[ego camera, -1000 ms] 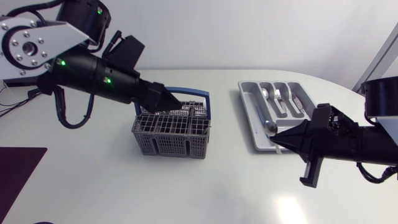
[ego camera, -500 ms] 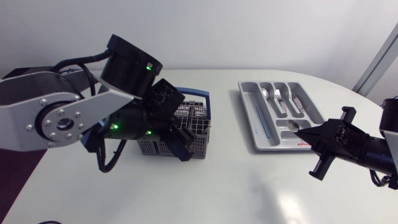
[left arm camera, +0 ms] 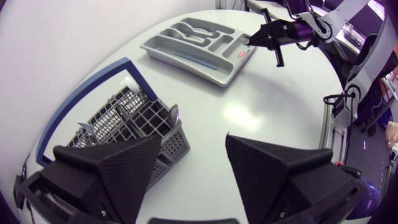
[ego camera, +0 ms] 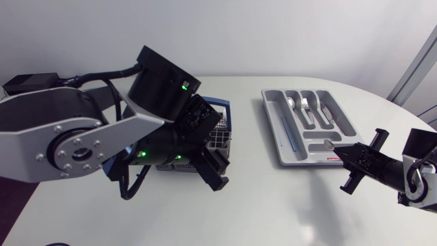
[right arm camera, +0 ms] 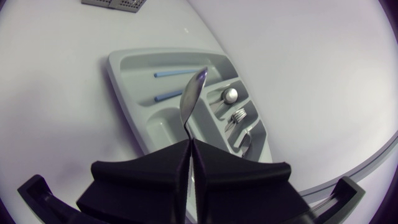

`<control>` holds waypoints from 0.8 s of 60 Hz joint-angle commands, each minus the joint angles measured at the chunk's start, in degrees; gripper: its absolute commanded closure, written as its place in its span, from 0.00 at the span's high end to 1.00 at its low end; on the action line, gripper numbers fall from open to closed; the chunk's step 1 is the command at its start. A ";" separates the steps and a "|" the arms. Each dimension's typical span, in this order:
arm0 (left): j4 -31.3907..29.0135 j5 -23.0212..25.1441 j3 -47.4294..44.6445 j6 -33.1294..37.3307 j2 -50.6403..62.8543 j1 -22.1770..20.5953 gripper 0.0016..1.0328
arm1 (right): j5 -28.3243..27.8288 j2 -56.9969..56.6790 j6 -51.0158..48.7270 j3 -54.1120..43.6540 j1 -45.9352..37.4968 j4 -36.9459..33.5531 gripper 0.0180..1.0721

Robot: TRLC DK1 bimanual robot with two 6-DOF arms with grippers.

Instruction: Unload the cutlery basket into the drawer organizer.

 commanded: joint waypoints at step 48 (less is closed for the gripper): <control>-2.16 -0.43 3.41 -1.75 2.31 -0.45 0.71 | 9.96 9.07 -4.68 3.66 2.38 6.14 0.95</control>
